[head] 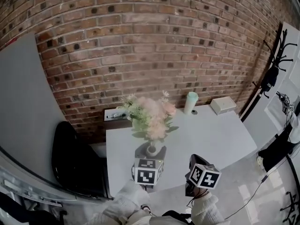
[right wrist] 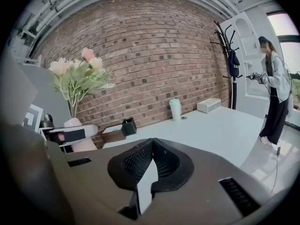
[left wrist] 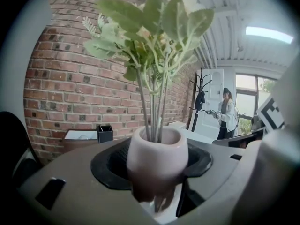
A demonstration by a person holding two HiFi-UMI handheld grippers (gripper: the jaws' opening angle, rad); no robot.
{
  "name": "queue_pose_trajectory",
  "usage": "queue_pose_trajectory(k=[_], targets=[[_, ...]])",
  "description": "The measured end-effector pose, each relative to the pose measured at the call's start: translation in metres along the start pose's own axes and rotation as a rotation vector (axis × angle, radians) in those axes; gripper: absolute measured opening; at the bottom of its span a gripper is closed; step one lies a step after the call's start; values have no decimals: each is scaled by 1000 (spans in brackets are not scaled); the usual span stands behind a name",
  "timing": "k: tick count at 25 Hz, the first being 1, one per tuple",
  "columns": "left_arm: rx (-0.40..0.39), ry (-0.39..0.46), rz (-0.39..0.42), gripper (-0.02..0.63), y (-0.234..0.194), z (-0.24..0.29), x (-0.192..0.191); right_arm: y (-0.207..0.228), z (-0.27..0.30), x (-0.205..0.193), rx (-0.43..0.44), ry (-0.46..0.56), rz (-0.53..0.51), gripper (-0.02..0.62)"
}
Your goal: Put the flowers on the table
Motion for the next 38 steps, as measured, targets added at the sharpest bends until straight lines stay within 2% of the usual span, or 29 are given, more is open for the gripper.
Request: queue_pose_trajectory(k=[8,16,19,23,31,38], targets=[[27,-27,-13,268,-10,34,-12,15,42,1,0,-50,19,23],[74,-19,-18,268,-24,78,4,3,105,36,106,-47,-18,23],[102,-3,-13,268,-32,96,17,8,128,51,122,-53,-23,24],[138,-22,-25,268,-43,117,20,14,154,61,136,-71,-27,23],[220,-58,-84,268,-76,157,7,24,206,63,167,-159,-89,23],[305,-77,-119,268,-109,193,-7,8,260,61,249,-216,-160,23]])
Point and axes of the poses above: the fingertips, and each gripper's own axes: z forward along the fingers, y to its right, x out of its top, the point moved 9 cm from there along -z, backward along the fingers, and after that the axes turned 1 degree about -y, right-handed, at the moved point
